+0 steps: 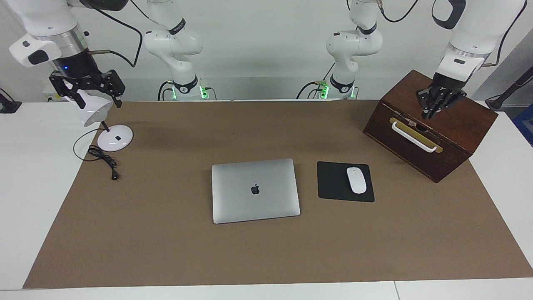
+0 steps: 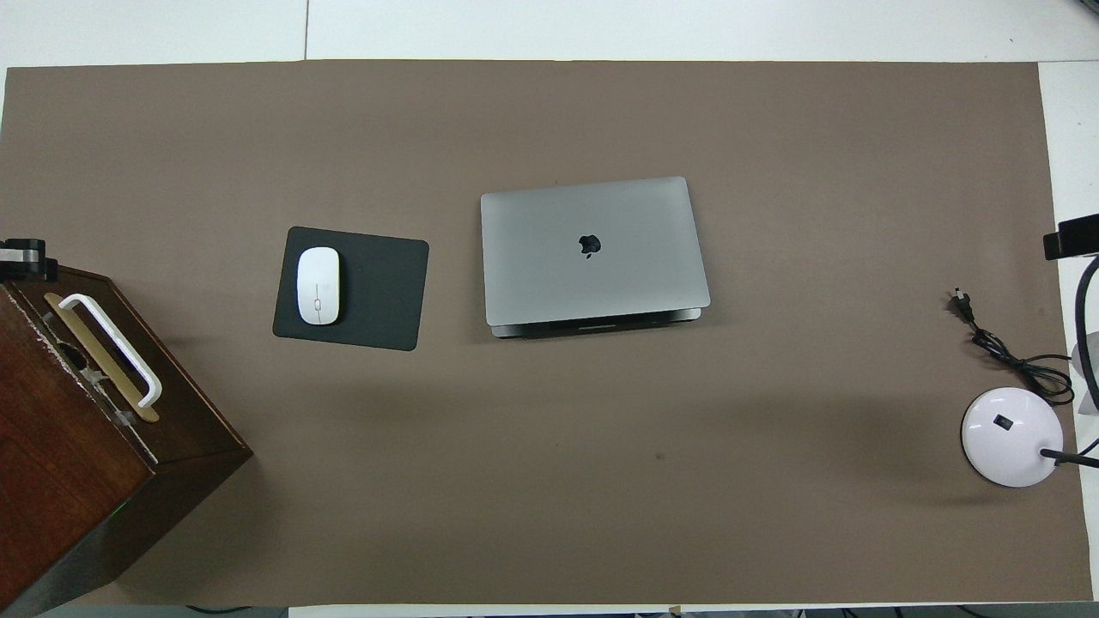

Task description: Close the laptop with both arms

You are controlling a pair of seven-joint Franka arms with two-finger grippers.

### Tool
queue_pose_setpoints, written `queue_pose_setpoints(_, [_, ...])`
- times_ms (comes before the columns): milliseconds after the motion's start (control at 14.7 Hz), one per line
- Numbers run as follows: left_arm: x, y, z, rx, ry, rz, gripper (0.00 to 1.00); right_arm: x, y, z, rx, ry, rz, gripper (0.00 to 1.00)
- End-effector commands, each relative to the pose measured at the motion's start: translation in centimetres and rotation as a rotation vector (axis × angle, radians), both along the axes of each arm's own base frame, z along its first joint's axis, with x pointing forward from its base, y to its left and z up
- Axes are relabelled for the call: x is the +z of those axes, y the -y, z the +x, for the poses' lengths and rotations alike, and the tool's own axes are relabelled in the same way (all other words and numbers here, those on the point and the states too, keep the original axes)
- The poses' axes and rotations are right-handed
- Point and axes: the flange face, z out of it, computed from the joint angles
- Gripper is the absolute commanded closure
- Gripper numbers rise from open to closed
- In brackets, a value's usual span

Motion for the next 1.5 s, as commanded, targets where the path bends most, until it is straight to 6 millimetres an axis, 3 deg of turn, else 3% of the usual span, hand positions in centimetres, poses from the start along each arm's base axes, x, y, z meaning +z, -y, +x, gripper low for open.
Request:
queue_pose_setpoints(0, [1.9, -0.2, 1.4, -0.004, 0.004, -0.013, 0.0, 0.1, 0.2, -0.6, 0.011, 0.02, 0.011, 0.0])
queue_pose_setpoints(546, [1.6, 1.2, 1.0, -0.026, -0.023, -0.012, 0.0, -0.1, 0.1, -0.7, -0.031, 0.015, 0.016, 0.0])
queue_pose_setpoints(956, [0.4, 1.3, 1.7, -0.027, -0.057, -0.012, 0.0, 0.1, -0.2, -0.8, -0.099, 0.015, 0.02, 0.0])
queue_pose_setpoints(1433, [0.6, 1.4, 1.3, -0.026, -0.056, -0.013, 0.0, 0.1, -0.1, -0.9, -0.121, 0.011, 0.019, 0.0])
